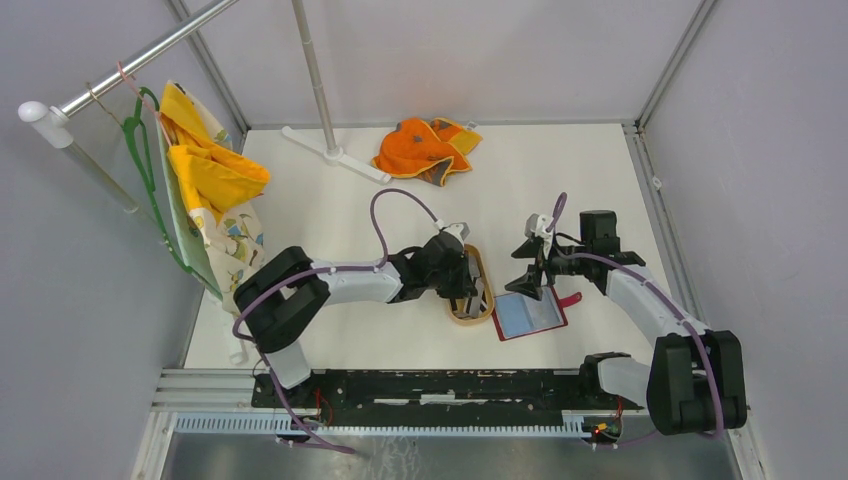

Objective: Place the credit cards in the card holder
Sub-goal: Pick up the credit card from the storage box.

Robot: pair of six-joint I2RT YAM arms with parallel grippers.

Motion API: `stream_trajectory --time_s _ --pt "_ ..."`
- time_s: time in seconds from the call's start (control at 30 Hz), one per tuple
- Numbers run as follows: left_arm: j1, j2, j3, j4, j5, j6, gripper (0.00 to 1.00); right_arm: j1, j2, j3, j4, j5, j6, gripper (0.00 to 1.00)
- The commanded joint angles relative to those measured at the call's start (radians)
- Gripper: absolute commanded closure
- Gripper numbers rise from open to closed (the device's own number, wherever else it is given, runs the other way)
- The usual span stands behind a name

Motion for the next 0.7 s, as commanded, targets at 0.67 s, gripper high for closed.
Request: stream_trajectory --time_s 0.67 --pt "0.011 -0.345 -0.255 0.372 -0.266 0.179 0.98 0.230 0.124 -0.022 0.646 0.083 0.610 0.09"
